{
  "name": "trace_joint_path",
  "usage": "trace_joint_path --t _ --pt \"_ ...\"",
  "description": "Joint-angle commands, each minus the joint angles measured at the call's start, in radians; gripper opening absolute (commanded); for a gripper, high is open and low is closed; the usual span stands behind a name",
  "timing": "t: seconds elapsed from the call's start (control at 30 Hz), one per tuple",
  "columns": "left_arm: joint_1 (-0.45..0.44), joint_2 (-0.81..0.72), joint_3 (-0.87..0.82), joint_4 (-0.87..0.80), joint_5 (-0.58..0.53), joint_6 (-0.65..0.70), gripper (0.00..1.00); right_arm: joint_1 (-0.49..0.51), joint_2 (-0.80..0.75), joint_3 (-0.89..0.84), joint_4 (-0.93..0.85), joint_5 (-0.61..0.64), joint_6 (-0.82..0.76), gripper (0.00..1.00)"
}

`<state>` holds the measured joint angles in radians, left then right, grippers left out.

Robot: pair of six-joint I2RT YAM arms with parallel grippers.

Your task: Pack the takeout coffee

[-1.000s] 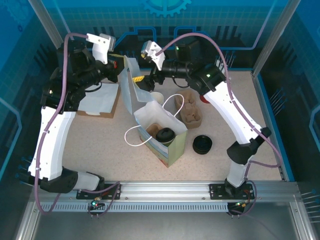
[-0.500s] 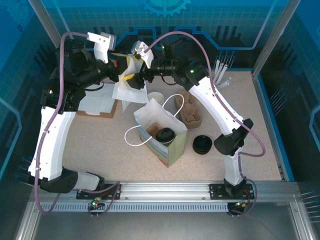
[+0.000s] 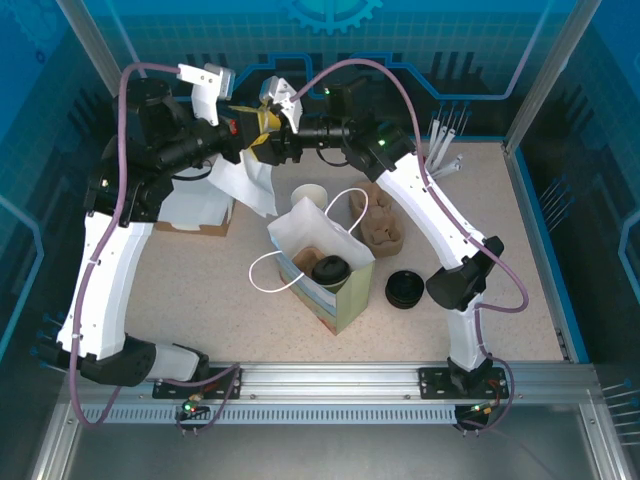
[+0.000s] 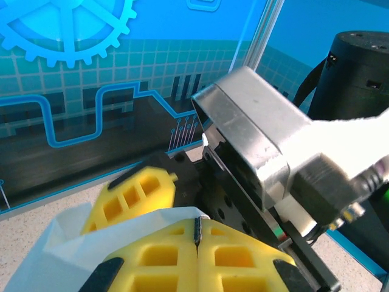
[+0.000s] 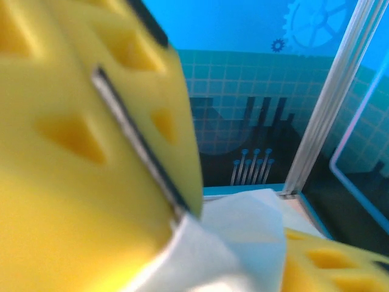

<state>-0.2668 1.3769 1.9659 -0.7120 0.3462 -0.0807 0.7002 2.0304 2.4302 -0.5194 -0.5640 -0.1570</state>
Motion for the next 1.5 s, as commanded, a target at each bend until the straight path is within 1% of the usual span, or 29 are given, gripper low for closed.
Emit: trace_joint_path --t 0.0,0.1,0.17,0.23,0.27,0.3,0.33,0.5,0.53,0.67,0.83,0.9,0.97,1.07,1.13,1.23,1.33,1.47 --pt "-0.008 -0.023 -0.015 0.032 0.024 -0.023 0.01 -0.001 -0.001 0.035 -0.017 -0.057 -0.005 0.35" --pt "-0.008 -0.030 -0.015 0.036 0.024 -0.024 0.02 -0.004 -0.014 0.034 -0.054 -0.049 -0.020 0.18" --pt "-0.007 -0.039 -0.016 0.041 0.022 -0.025 0.04 -0.004 -0.027 0.033 -0.082 -0.027 -0.032 0.06" --pt "-0.008 -0.052 -0.018 0.043 0.020 -0.027 0.07 -0.005 -0.044 0.033 -0.103 0.003 -0.038 0.03" --pt "-0.007 -0.060 -0.019 0.043 0.019 -0.027 0.13 -0.005 -0.054 0.033 -0.115 0.016 -0.040 0.03" --pt "-0.008 -0.068 -0.020 0.044 0.017 -0.026 0.22 -0.006 -0.062 0.032 -0.124 0.028 -0.042 0.03" --pt "-0.008 -0.080 -0.023 0.045 0.015 -0.026 0.27 -0.006 -0.073 0.031 -0.131 0.048 -0.040 0.02" --pt "-0.006 -0.157 -0.048 0.036 -0.016 -0.012 0.49 -0.011 -0.131 0.032 -0.186 0.141 -0.021 0.01" --pt "-0.006 -0.180 -0.060 0.035 -0.031 -0.010 0.55 -0.012 -0.149 0.031 -0.200 0.157 -0.015 0.01" --pt "-0.006 -0.282 -0.131 0.034 -0.103 -0.007 0.69 -0.009 -0.219 0.033 -0.264 0.239 0.058 0.01" --pt "-0.006 -0.419 -0.264 0.012 -0.225 -0.053 0.71 -0.006 -0.313 0.022 -0.389 0.350 0.237 0.01" --pt "-0.006 -0.462 -0.329 -0.012 -0.262 -0.081 0.71 -0.004 -0.366 -0.018 -0.417 0.377 0.307 0.01" --pt "-0.006 -0.494 -0.402 -0.031 -0.272 -0.113 0.71 -0.002 -0.432 -0.094 -0.411 0.396 0.378 0.01" --pt "-0.006 -0.515 -0.515 -0.058 -0.244 -0.168 0.70 -0.002 -0.537 -0.226 -0.391 0.425 0.514 0.01" --pt "-0.006 -0.513 -0.584 -0.064 -0.205 -0.205 0.69 -0.002 -0.594 -0.303 -0.382 0.431 0.613 0.01" --pt "-0.006 -0.503 -0.680 -0.027 -0.139 -0.247 0.68 0.002 -0.650 -0.388 -0.379 0.412 0.725 0.01" --pt "-0.006 -0.472 -0.753 0.017 -0.088 -0.275 0.68 0.018 -0.682 -0.457 -0.382 0.424 0.785 0.01" --pt "-0.006 -0.422 -0.810 0.071 -0.023 -0.303 0.67 0.044 -0.692 -0.526 -0.377 0.477 0.813 0.01"
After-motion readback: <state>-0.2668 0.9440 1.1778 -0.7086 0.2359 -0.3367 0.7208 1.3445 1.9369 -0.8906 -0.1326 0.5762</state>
